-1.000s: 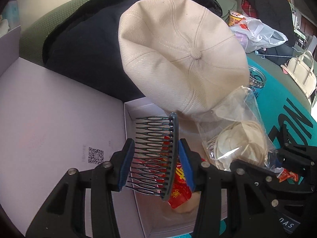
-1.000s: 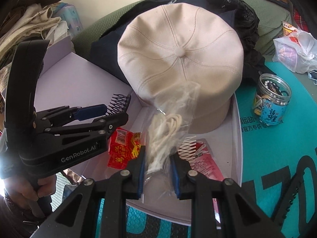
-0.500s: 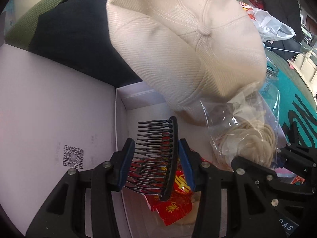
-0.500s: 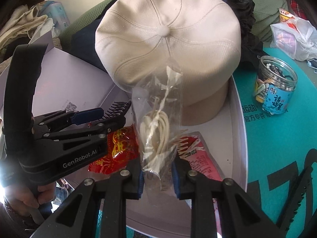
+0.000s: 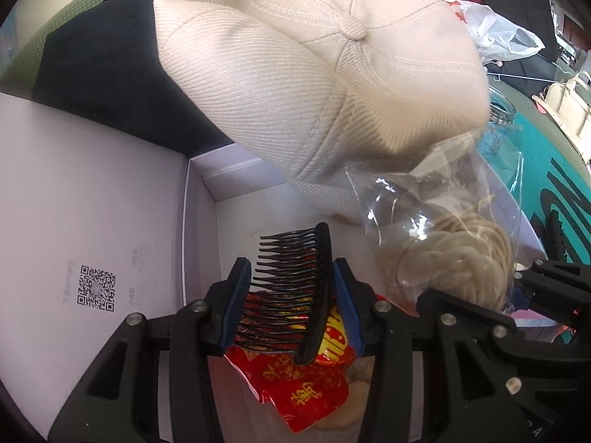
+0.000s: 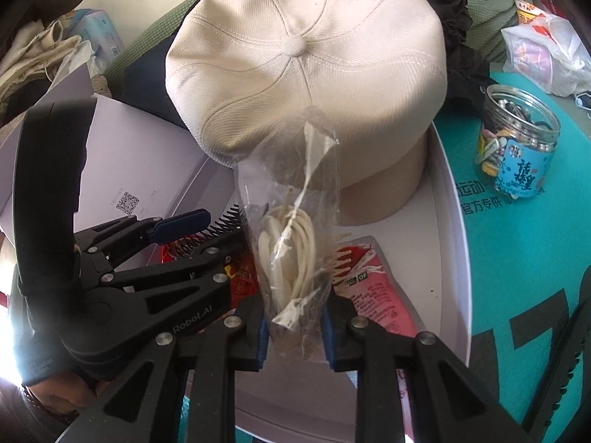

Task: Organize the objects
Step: 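Lower the black comb and clear bag into the box and open both tools, then withdraw both tools from the box toward the teal mat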

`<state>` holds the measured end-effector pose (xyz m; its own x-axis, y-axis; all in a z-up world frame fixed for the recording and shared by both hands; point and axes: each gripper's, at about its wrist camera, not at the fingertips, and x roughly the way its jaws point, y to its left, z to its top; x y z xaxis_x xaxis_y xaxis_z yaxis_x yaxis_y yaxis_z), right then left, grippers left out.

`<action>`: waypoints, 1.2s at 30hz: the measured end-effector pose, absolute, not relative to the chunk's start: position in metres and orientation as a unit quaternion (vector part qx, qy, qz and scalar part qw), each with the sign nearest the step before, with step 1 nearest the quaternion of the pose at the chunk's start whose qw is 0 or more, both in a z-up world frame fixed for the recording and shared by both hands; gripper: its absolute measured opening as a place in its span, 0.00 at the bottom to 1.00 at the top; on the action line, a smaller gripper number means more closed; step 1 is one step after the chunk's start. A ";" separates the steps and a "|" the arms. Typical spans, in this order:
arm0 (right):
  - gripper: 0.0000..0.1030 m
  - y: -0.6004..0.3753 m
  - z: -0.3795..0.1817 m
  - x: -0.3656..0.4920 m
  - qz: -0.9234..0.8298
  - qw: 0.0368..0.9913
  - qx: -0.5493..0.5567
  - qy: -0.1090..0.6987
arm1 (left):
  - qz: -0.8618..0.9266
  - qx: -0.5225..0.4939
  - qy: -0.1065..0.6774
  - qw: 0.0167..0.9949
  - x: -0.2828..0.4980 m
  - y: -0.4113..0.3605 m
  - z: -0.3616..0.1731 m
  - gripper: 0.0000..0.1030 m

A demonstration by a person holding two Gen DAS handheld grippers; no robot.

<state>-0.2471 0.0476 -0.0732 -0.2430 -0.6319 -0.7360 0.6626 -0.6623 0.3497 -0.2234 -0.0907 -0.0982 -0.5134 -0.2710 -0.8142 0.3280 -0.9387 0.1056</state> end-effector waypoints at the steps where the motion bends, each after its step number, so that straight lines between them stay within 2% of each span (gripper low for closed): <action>1: 0.22 0.048 -0.073 -0.247 -0.788 0.411 0.458 0.017 | -0.870 0.461 0.032 0.173 -0.223 -0.091 -0.099 0.42; 15: 0.23 0.049 -0.063 -0.239 -0.797 0.396 0.450 0.063 | -0.871 0.458 0.051 0.169 -0.216 -0.083 -0.104 0.43; 18: 0.26 0.052 -0.059 -0.238 -0.801 0.389 0.449 0.069 | -0.868 0.465 0.054 0.168 -0.215 -0.081 -0.104 0.44; 19: 0.27 0.053 -0.058 -0.237 -0.803 0.387 0.448 0.071 | -0.866 0.467 0.054 0.169 -0.215 -0.081 -0.104 0.48; 26: 0.45 0.065 -0.047 -0.231 -0.816 0.375 0.435 0.066 | -0.871 0.457 0.053 0.174 -0.205 -0.075 -0.095 0.59; 34: 0.46 0.082 -0.022 -0.225 -0.825 0.373 0.420 0.060 | -0.877 0.443 0.052 0.180 -0.187 -0.059 -0.070 0.59; 36: 0.46 0.087 -0.010 -0.224 -0.827 0.376 0.413 0.057 | -0.878 0.440 0.053 0.182 -0.183 -0.071 -0.040 0.59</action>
<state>-0.2241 0.0873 -0.0101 -0.3760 -0.5741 -0.7274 0.6692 -0.7112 0.2155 -0.1835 -0.0710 -0.0399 -0.5475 -0.2724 -0.7912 0.3657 -0.9283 0.0665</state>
